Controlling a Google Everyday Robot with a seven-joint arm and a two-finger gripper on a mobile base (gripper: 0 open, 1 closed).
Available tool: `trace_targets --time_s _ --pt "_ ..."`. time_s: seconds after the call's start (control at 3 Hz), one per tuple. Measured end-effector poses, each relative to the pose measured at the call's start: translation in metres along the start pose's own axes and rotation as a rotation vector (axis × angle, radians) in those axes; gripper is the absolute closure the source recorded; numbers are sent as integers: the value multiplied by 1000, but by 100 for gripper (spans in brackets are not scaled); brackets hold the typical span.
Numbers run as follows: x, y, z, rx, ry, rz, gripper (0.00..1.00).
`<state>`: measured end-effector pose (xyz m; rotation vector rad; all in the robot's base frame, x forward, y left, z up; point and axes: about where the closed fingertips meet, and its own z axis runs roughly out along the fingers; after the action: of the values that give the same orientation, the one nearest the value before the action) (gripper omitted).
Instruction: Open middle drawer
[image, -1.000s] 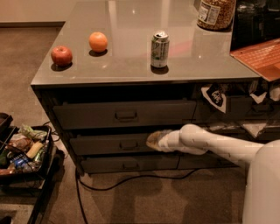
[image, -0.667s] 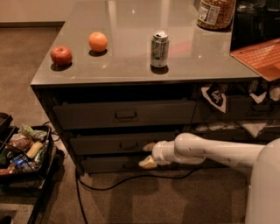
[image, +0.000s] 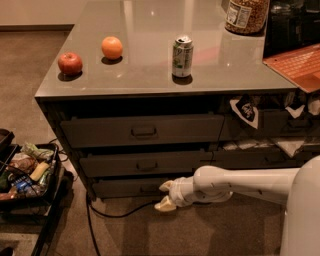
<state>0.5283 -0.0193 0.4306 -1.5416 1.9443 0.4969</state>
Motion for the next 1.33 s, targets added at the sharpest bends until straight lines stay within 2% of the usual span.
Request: trace_targets --time_s 0.33,0.67,1.0,1.33 --pt "1 -10 3 85 -24 -26 18" --pt "-1 -23 1 120 -21 -21 0" --pt "-10 -36 8 53 -7 -68 0" --pt "-21 -51 12 8 -3 -111 0"
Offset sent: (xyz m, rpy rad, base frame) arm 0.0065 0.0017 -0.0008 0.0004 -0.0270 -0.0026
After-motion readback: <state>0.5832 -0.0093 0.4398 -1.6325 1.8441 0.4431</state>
